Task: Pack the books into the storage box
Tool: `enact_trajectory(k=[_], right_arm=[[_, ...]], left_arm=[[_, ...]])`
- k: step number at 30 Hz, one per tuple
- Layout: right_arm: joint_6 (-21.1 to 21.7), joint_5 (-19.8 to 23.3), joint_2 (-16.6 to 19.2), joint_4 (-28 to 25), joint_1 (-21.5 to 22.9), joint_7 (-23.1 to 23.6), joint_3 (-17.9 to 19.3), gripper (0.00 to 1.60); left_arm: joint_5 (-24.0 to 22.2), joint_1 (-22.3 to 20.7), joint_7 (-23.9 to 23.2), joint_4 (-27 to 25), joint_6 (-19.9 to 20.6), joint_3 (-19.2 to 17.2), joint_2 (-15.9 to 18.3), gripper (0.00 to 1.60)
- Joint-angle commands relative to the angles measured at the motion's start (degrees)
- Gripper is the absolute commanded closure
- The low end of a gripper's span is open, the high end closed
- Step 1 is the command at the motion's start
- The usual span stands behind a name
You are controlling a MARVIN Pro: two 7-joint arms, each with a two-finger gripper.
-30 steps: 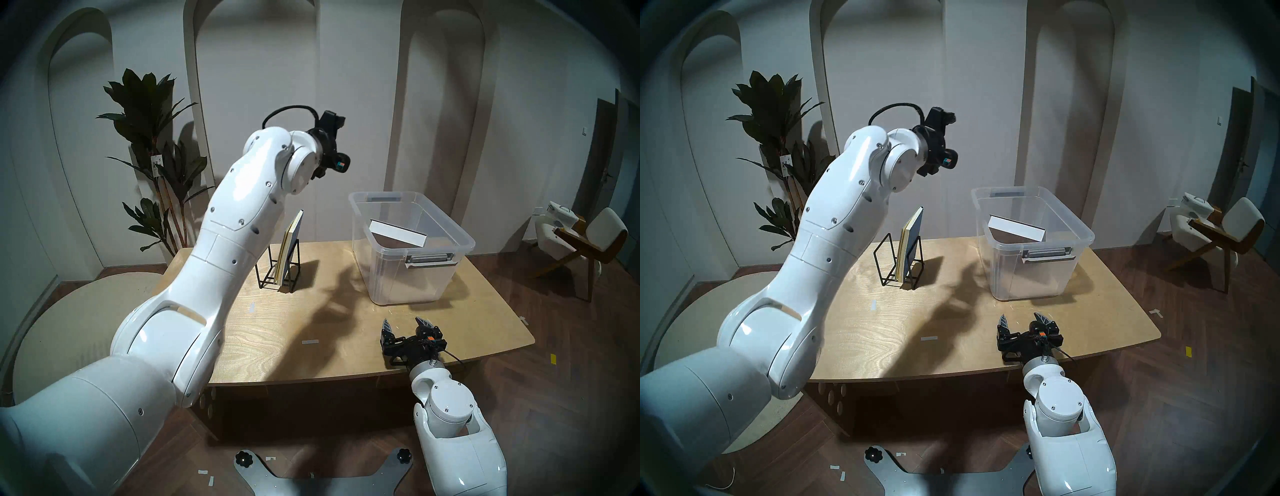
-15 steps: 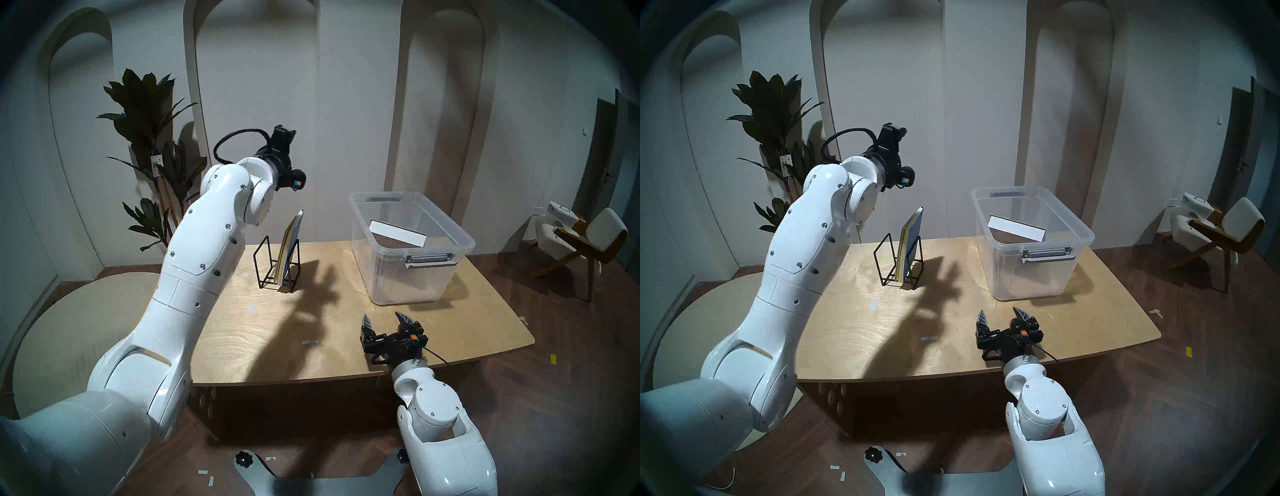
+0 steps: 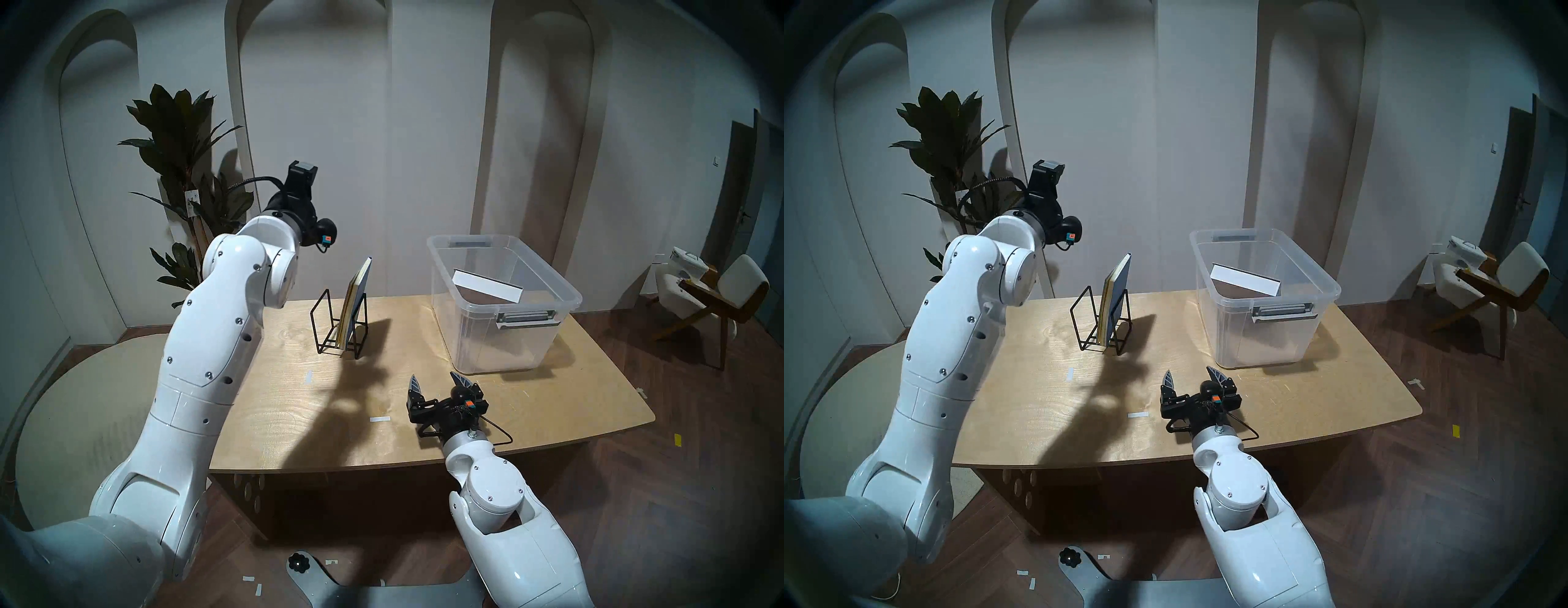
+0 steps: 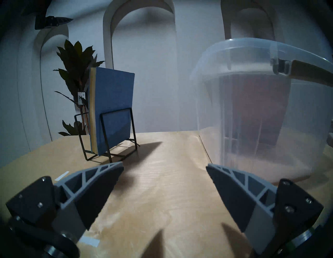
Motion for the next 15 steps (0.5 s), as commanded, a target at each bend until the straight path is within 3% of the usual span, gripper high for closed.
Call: enact_trajectory(k=[1,15], right_arm=[[-0.3,1.0,-0.9,-0.1,6.7,-2.6,-3.5,0.0],[0.8,2.1,-3.3,2.1,14.8,-6.2,-8.3,0.0]], left_arm=[[0.2,3.4,1.0,-4.9,1.1,-1.4,1.1,0.0],[0.4,6.2,1.4,-7.3,1.9,-2.2,1.6,0.0]])
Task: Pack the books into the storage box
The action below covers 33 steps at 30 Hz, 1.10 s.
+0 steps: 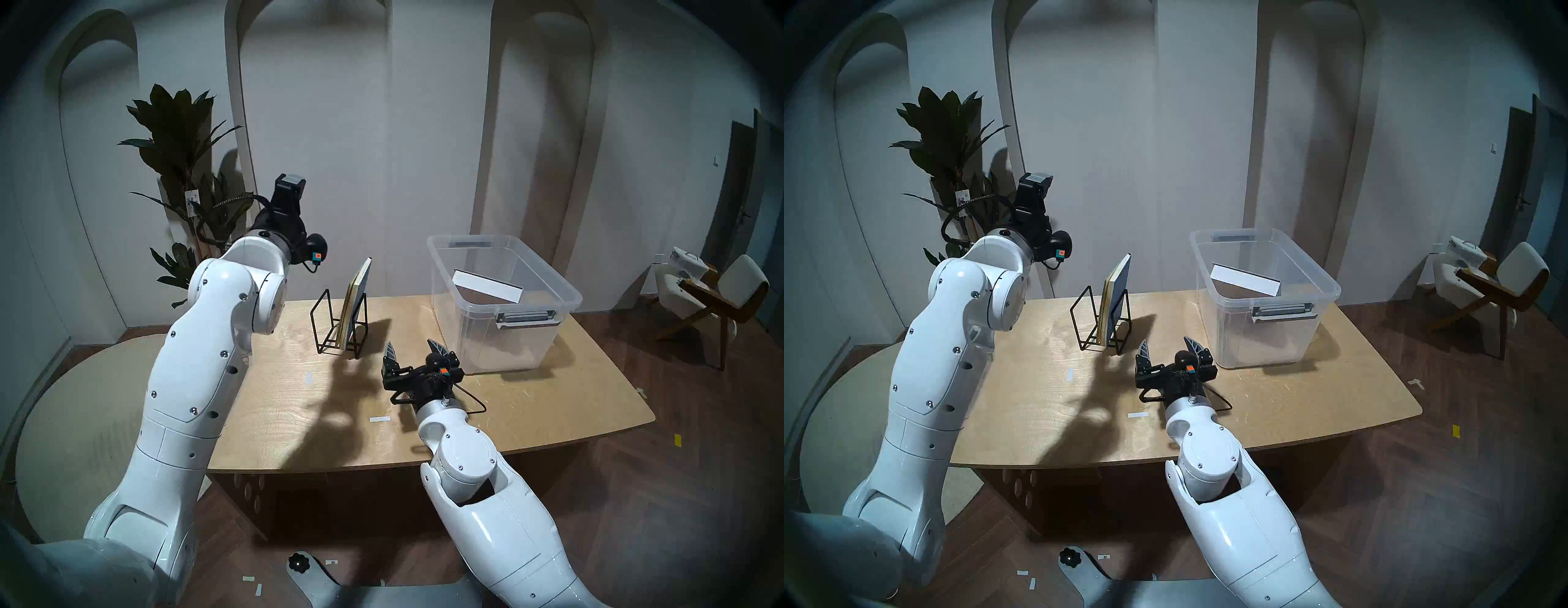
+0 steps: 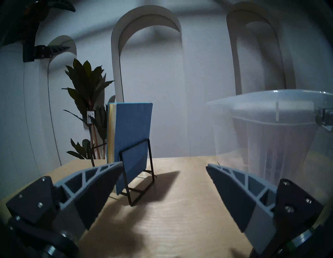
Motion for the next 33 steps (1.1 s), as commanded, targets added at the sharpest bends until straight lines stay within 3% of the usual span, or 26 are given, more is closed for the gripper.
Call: enact_trajectory(k=[1,24,33], right_arm=[[0.7,0.4,-2.3,0.3,6.4,-1.5,-2.1,0.0],[5.4,3.6,-8.0,11.8,18.6,-6.8,-8.3,0.0],[6.5,5.3,-11.8,19.6,24.8,-10.4,-9.5,0.0]], left_arm=[[0.1,0.4,0.6,-2.4,0.5,-0.6,0.2,0.0],[0.2,2.5,1.1,-4.2,1.3,-1.1,0.8,0.0],[0.2,2.9,1.2,-4.6,1.6,-1.1,1.1,0.0]])
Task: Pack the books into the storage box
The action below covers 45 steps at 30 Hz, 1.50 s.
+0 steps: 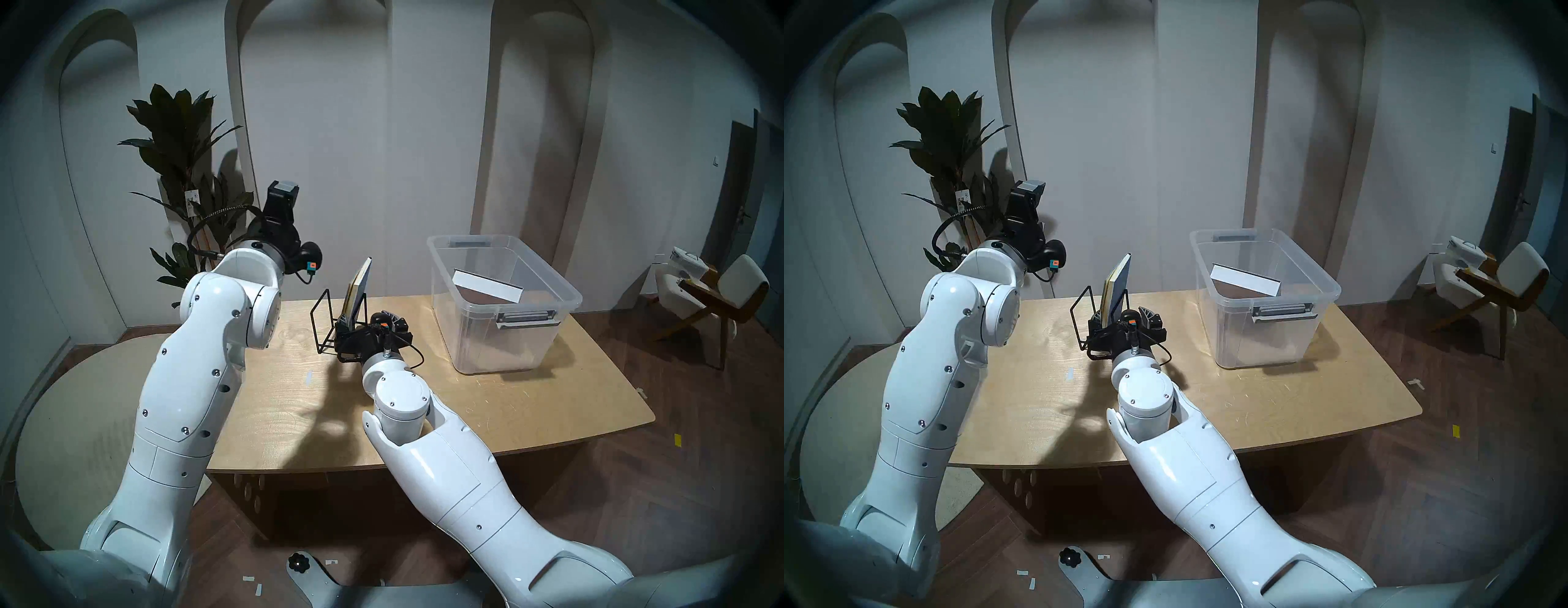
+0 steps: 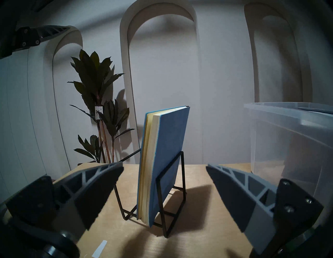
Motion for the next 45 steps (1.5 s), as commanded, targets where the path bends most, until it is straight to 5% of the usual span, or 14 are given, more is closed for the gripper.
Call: enact_trajectory(k=[1,31,32,35,36,37,38,39,45], right_arm=[[-0.1,0.6,-5.0,3.6,7.2,-2.4,-0.6,0.0],[-0.9,4.0,-15.0,27.3,21.7,-11.0,3.7,0.0],[-0.9,4.1,-15.4,28.4,22.3,-11.3,3.9,0.09],[-1.3,4.3,-16.0,30.7,23.6,-12.0,4.2,0.0],[-1.4,4.3,-16.2,31.6,24.1,-12.2,4.3,0.18],[-1.5,4.4,-16.3,32.2,24.4,-12.5,4.4,0.85],[-1.6,4.4,-16.5,33.1,25.0,-12.8,4.5,1.12],[-1.8,4.4,-16.7,33.8,25.3,-12.9,4.6,1.59],[-3.8,4.0,-17.7,37.9,28.1,-13.5,4.5,1.6]], left_arm=[[0.0,-0.4,0.4,-1.5,0.2,-0.3,0.0,0.0],[0.0,0.5,0.8,-2.5,1.0,-0.3,0.5,0.0],[0.0,0.5,0.8,-2.5,1.0,-0.3,0.5,0.0],[0.0,0.6,0.8,-2.7,1.1,-0.3,0.6,0.0],[0.0,0.6,0.9,-2.7,1.2,-0.3,0.6,0.0],[0.0,0.6,0.9,-2.7,1.2,-0.3,0.6,0.0],[0.0,0.7,0.9,-2.8,1.2,-0.3,0.6,0.0],[0.0,0.7,0.9,-2.8,1.2,-0.3,0.6,0.0],[0.0,0.9,1.0,-3.2,1.5,-0.3,0.7,0.0]])
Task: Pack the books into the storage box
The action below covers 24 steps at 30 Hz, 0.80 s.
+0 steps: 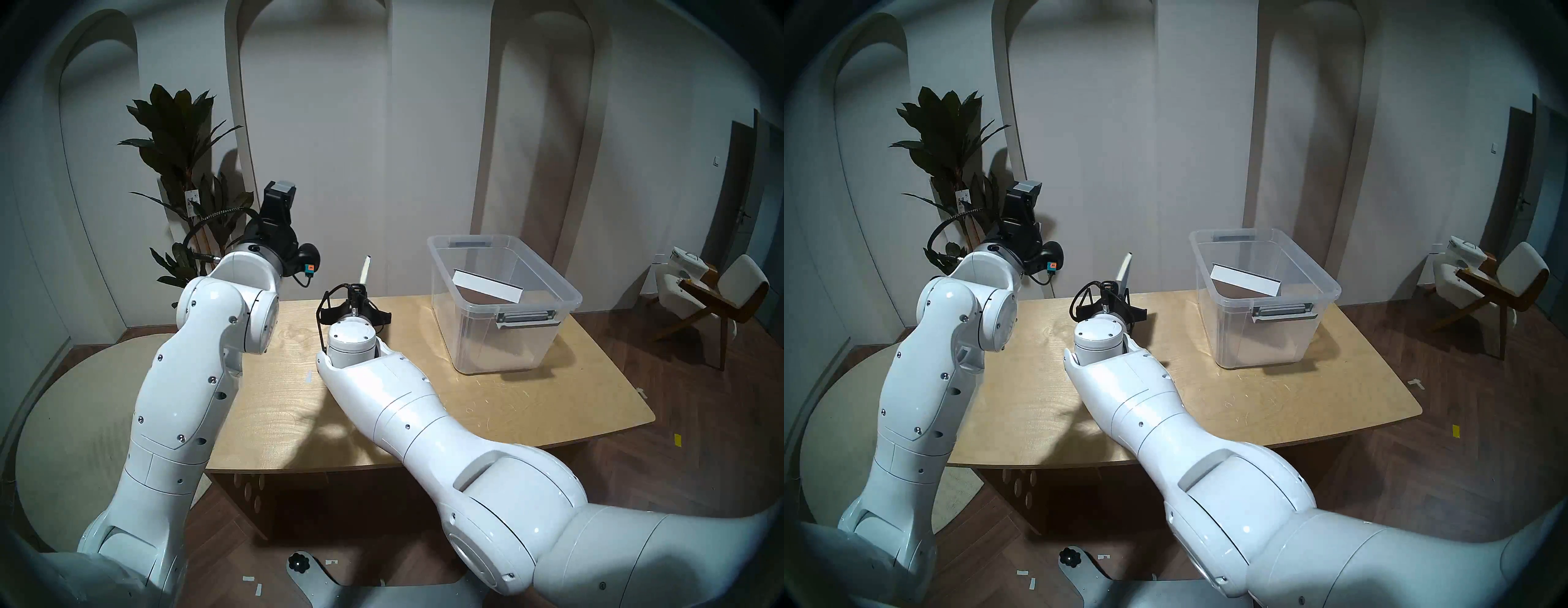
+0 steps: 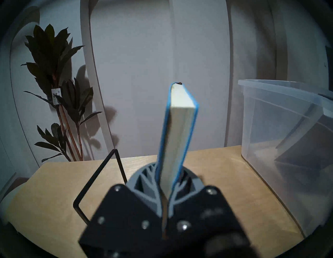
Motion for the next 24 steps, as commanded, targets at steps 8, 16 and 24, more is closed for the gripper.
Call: enact_trajectory(k=[8,16,24], right_arm=[[-7.1,-1.4,-3.0,3.9,8.7,-0.9,0.1,1.6],[-13.8,-2.3,-1.5,0.8,11.5,-1.4,0.9,1.6],[-19.9,-4.2,1.0,-4.7,13.5,-3.5,2.1,1.6]], left_arm=[[-0.2,-0.7,0.4,-2.5,0.3,-1.3,0.4,0.0],[-0.5,-0.7,0.3,-3.3,0.2,-2.5,1.0,0.0],[-0.8,-0.1,0.3,-3.5,0.3,-3.1,1.3,0.0]])
